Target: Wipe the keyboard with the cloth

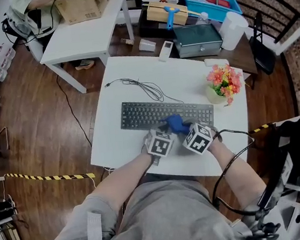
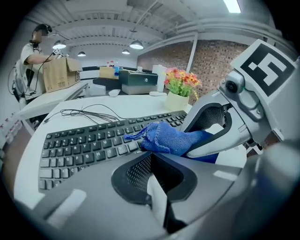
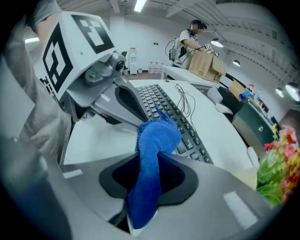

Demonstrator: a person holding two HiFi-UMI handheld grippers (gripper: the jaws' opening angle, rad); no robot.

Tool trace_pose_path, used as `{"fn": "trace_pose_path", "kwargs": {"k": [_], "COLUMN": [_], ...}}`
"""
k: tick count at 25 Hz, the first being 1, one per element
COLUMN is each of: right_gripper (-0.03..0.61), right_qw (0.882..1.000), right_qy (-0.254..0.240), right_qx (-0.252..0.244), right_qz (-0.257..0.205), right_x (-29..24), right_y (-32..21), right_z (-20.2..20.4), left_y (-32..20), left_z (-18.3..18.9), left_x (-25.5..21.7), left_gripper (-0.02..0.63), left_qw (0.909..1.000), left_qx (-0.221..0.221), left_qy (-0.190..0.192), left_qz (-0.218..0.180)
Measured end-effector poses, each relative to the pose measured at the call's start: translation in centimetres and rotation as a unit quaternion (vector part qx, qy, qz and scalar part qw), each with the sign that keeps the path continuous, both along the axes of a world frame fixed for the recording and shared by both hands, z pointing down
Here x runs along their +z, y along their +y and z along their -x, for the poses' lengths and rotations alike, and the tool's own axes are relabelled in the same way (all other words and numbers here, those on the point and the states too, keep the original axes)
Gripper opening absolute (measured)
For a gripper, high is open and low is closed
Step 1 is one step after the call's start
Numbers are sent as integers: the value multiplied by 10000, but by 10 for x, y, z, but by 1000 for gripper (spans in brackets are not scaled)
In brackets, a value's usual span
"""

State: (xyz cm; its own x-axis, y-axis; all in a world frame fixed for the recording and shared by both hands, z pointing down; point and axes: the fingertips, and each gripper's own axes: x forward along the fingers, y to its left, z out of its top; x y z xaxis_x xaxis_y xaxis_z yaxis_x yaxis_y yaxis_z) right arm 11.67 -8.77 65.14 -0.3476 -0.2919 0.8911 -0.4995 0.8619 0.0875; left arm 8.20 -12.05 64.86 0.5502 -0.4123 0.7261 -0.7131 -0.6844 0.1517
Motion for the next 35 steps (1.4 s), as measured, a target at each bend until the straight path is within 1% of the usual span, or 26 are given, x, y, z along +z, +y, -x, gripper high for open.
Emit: {"fn": "trace_pose_path", "kwargs": {"k": [4,7,10,14,17,21,25,30,32,35], "right_gripper": [110,110,110,110,110,110,110,110,110,110], "right_qw": [9993,9976,9979,9985,9987,9993,9998,9999,10000,9999], "right_qy": [-62,50,145,189,129,75,16,-42,-24,21], "right_qx": [136,293,293,245,244,152,70,-21,-84,-144], "right_qz": [-345,-623,-557,-446,-417,-321,-211,-93,-29,3], "right_x": [-17,-22,-14,-8,-10,-6,-3,4,8,11], "right_y": [-52,-92,-108,-110,-106,-84,-48,-8,2,4], "right_z": [11,17,26,35,39,44,54,60,62,60], "left_y": [-44,-75,-89,-92,-84,-68,-41,1,11,13], "left_z": [17,33,49,58,64,58,57,59,64,65], "left_x": [-18,-28,-27,-25,-20,-15,-12,0,5,8], "left_gripper": [-6,-6,-6,-6,-6,-6,-6,-6,-6,-6], "left_qw": [9992,9979,9972,9970,9970,9978,9991,9998,9997,9997], "left_qx": [-256,-502,-686,-745,-749,-650,-407,-92,-59,-101], "left_qy": [-13,-59,-147,-77,-110,-71,-114,-184,-246,-205], "left_qz": [-297,-399,-269,-181,-130,-74,-72,31,69,83]}}
